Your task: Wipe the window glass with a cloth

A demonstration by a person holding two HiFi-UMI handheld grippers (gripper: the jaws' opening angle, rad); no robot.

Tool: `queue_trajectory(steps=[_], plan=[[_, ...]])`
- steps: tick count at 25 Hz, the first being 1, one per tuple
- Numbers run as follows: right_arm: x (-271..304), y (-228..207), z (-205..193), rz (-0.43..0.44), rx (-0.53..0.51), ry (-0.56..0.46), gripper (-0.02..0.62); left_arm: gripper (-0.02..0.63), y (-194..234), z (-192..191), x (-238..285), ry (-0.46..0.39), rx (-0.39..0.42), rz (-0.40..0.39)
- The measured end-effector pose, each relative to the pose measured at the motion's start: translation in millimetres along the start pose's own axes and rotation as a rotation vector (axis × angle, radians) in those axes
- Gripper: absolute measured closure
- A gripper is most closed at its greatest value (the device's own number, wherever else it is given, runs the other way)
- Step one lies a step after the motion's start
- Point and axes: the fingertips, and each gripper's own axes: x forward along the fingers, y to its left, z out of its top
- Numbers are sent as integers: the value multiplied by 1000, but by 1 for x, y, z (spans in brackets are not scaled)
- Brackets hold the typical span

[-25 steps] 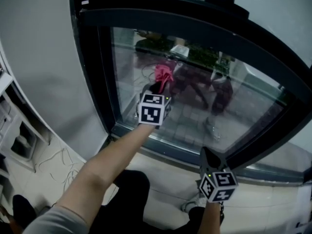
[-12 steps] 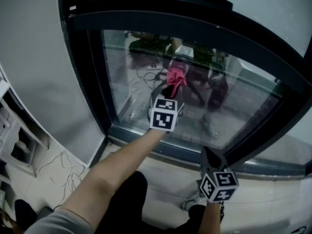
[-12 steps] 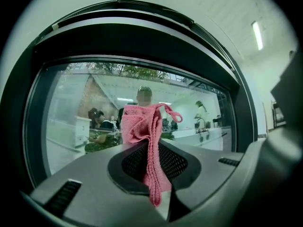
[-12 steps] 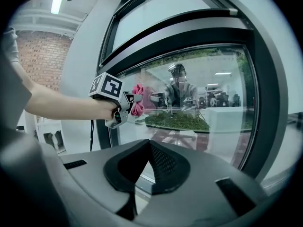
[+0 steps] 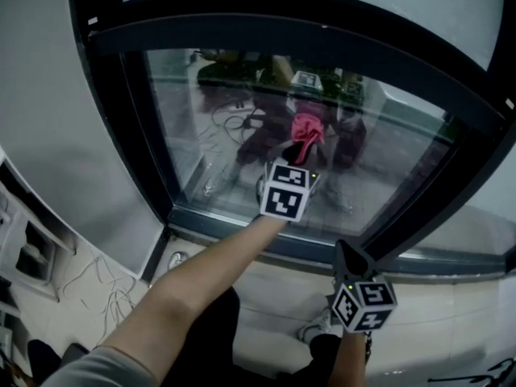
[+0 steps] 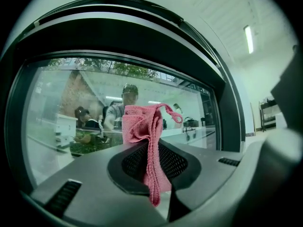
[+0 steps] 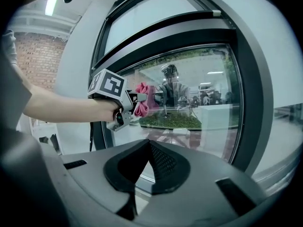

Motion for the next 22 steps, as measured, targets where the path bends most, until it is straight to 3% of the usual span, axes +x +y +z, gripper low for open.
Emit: queue_trajectory(steps=[10,16,22], plan=[[-15,-37,-1,-46,46,-22,595,563,-40,1,24,0,2,3],[-21,-44,-5,-61,66,-28,595,565,-76,4,30,2,21,-75],[-33,-56,-9,-82,81,-38,595,565,-120,5,44,28,137,-137]])
